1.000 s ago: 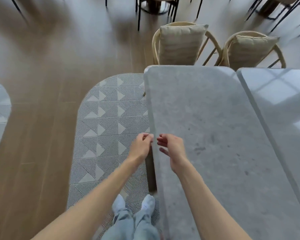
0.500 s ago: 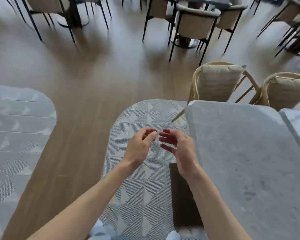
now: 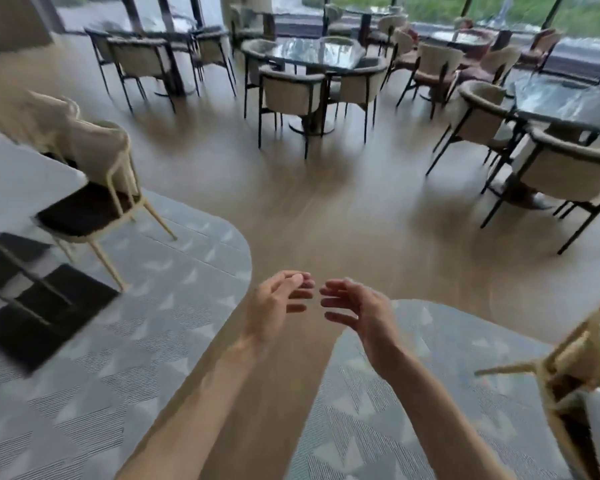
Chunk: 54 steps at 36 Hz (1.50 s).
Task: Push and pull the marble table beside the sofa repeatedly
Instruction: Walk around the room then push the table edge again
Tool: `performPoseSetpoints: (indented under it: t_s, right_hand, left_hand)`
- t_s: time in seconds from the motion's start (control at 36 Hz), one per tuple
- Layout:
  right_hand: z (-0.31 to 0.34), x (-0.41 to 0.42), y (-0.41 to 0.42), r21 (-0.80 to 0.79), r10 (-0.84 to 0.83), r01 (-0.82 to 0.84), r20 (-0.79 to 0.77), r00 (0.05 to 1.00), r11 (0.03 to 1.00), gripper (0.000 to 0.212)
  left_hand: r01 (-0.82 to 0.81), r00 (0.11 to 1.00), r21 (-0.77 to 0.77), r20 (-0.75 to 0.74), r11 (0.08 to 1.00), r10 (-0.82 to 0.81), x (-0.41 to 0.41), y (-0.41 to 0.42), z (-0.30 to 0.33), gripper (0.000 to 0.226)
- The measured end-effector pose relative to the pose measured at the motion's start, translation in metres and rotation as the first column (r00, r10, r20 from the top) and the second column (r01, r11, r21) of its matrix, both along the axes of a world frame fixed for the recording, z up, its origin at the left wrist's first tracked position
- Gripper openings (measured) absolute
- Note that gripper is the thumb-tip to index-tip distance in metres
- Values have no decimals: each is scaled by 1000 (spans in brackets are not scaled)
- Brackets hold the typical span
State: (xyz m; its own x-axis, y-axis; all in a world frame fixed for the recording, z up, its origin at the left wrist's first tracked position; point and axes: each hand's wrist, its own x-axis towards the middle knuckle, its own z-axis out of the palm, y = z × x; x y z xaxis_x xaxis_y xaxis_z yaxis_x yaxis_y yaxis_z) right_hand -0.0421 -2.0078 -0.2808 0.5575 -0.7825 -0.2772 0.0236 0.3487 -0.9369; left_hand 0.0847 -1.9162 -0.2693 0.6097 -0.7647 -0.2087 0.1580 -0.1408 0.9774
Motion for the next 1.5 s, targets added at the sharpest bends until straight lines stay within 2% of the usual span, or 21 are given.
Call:
performPoseSetpoints:
  t_s: [0.17, 0.25, 0.39, 0.58, 0.69, 0.78, 0.89, 1.06, 1.33, 1.5]
  right_hand:
    - [17, 119, -35, -49, 305, -302, 80, 949, 952, 33]
    - [31, 171, -49, -124, 475, -462, 103, 874, 878, 32]
    - [55, 233, -75, -179, 701, -681, 86, 708, 710, 29]
    - [92, 311, -115, -211, 809, -782, 99, 580, 586, 27]
    - [105, 360, -133, -242, 846, -813, 86, 526, 530, 27]
    - [114, 408, -150, -274, 862, -819, 97, 498, 504, 27]
    - [119, 481, -173, -310, 877, -823, 102, 469, 477, 24]
    - [121, 600, -224, -299, 876, -825, 100, 472, 479, 24]
    - [128, 779, -322, -274, 834, -790, 117, 539, 549, 24]
    - [108, 883, -377, -278, 833, -788, 116, 540, 549, 25]
  left_hand:
    - [-227, 973, -15, 44, 974, 227, 89, 3, 15, 28]
    - [-334, 937, -37, 95, 942, 336, 125, 0, 25, 27]
    - [-560, 815, -101, 112, 822, 569, 159, -7, 38, 25]
    - [-767, 615, -188, 62, 614, 786, 206, -31, 65, 26]
    - [-812, 531, -237, 77, 533, 844, 248, -51, 78, 26]
    - [-816, 500, -287, 83, 501, 862, 287, -71, 85, 28]
    - [-820, 482, -320, 62, 475, 874, 351, -102, 85, 26]
    - [-799, 510, -354, 28, 486, 860, 476, -168, 87, 27]
    - [-745, 605, -288, 87, 601, 792, 655, -261, 100, 30]
    - [-747, 600, -291, 91, 598, 794, 759, -308, 86, 27]
